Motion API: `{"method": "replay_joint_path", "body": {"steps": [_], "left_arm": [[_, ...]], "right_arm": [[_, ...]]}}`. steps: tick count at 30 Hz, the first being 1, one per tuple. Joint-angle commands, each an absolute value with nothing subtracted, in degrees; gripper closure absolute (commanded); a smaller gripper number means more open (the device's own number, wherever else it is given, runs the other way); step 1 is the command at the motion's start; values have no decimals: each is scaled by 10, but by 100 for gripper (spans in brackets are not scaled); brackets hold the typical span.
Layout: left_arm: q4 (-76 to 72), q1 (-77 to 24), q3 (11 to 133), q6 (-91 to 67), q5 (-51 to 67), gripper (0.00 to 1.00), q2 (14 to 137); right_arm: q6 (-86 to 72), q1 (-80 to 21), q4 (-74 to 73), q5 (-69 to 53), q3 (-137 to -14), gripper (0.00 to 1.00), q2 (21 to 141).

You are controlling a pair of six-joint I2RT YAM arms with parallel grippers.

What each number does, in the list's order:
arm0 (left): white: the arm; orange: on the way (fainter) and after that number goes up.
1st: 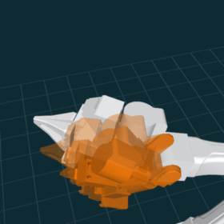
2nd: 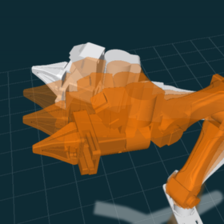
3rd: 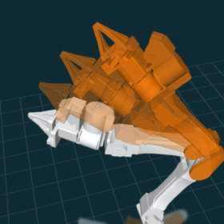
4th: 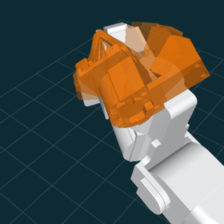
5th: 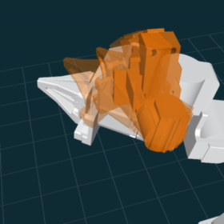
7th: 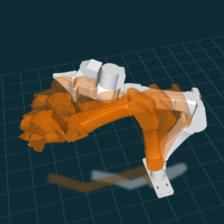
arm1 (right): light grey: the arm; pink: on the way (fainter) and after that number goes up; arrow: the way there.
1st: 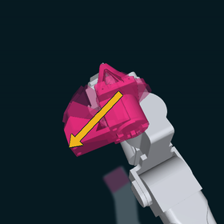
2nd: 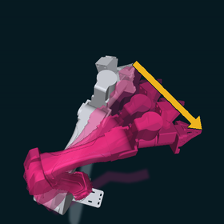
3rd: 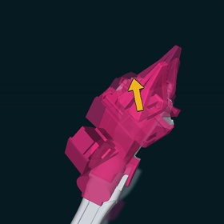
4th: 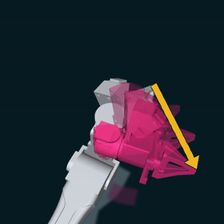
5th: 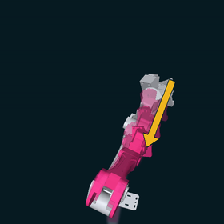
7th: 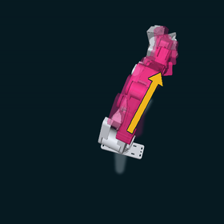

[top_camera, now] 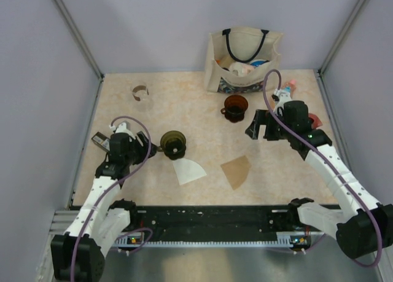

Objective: Place the coffee filter in the dripper

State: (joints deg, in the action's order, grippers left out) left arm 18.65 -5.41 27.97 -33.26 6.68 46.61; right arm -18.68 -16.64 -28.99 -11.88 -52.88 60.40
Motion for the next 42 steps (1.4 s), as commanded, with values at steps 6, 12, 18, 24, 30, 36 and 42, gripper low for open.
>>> {"method": "replay_joint_path", "body": {"steps": [6, 12, 18, 24, 30, 36, 42], "left_arm": [[89, -56, 303, -280, 126, 38, 491], [38, -56, 319, -269, 118, 33, 529], [61, -56, 369, -251, 140, 39, 627], [37, -75, 385, -246, 162, 39, 669], [92, -138, 435, -225, 49, 53, 733], [121, -163, 459, -229, -20, 64, 768], [136, -175, 472, -227, -29, 88, 771]], "right_arm": [[-192, -166, -248, -155, -506, 3, 592], [-192, -167, -244, -167, -503, 4, 593], [-193, -166, -238, -171, -492, 4, 579], [-186, -167, -238, -169, -489, 4, 579], [-185, -166, -238, -170, -475, 4, 570], [-182, -166, -237, -164, -470, 4, 554], [-181, -166, -235, -162, -468, 4, 542]]}}
